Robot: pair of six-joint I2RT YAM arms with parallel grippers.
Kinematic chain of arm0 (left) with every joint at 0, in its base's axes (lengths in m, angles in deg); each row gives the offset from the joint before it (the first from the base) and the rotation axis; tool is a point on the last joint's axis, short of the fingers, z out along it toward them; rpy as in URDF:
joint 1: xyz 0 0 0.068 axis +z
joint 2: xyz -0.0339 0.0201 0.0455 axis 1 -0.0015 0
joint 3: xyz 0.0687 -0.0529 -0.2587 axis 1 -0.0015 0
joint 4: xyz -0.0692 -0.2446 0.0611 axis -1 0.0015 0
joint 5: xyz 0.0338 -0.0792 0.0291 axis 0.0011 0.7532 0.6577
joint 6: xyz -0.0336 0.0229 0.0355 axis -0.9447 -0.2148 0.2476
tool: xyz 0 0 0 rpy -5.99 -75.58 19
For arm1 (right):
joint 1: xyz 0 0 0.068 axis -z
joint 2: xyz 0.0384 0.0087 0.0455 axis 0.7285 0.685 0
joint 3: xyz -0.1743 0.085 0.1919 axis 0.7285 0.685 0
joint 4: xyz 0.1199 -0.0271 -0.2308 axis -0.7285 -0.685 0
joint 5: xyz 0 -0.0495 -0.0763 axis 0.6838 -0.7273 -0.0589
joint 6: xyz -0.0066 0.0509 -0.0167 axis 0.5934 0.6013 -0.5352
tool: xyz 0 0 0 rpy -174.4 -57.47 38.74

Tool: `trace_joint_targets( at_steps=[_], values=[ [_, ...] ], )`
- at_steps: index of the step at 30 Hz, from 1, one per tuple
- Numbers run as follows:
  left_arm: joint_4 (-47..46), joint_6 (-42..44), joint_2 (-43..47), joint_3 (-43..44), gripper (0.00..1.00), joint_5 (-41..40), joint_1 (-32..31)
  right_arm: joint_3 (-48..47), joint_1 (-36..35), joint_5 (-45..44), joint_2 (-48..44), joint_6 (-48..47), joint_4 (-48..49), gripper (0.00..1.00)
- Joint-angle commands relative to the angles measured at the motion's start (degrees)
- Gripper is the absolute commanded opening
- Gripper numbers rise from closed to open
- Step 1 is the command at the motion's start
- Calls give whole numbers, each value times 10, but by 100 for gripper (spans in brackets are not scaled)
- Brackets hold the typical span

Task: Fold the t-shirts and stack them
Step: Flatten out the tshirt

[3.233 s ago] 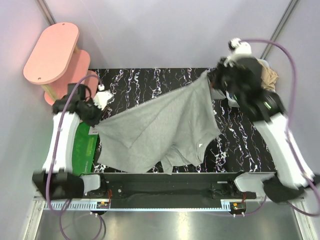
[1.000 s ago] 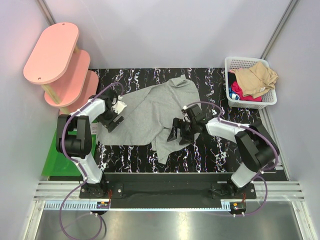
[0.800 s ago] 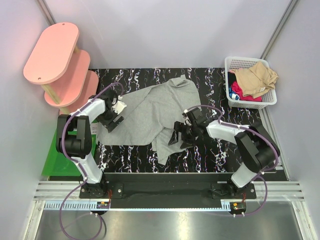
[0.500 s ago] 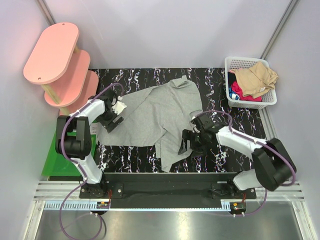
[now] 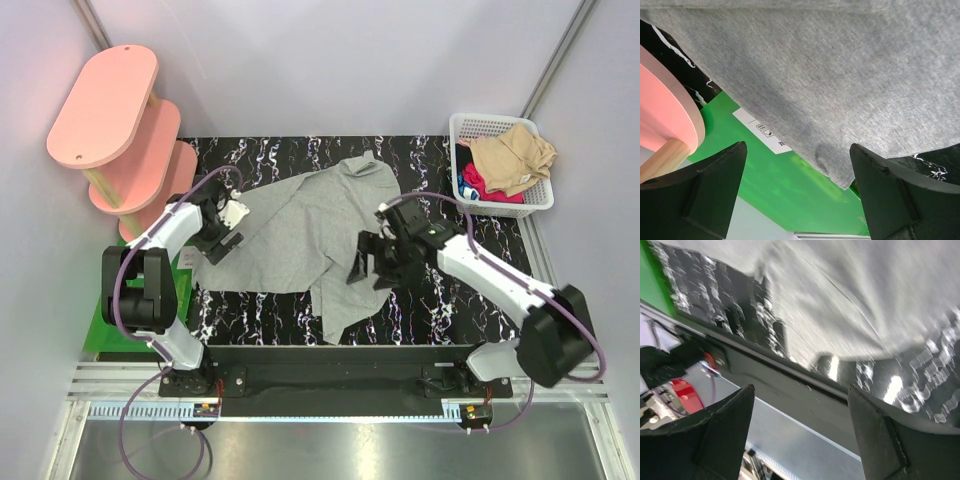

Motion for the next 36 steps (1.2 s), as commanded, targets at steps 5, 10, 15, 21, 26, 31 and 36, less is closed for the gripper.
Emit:
trace_joint_targets(
  at_steps=[5,10,15,21,26,31,36],
  values=[
    [6,10,1,32,89,7,-6,-28,-68,67,132,43,160,81],
    [6,10,-24,48,89,4,-6,-23,-110,78,172,34,165,81],
    [4,17,-30,46,89,7,-3,10,-121,97,190,-1,156,80],
    [-12,30,-36,32,88,17,10,75,-121,96,190,20,159,80],
    [-25,28,-69,36,88,27,11,67,-121,86,219,20,167,80],
    [-41,32,-106,35,88,14,12,62,-121,107,211,33,164,77],
    [-57,32,-122,26,88,20,12,6,-121,115,116,39,112,79]
  ],
)
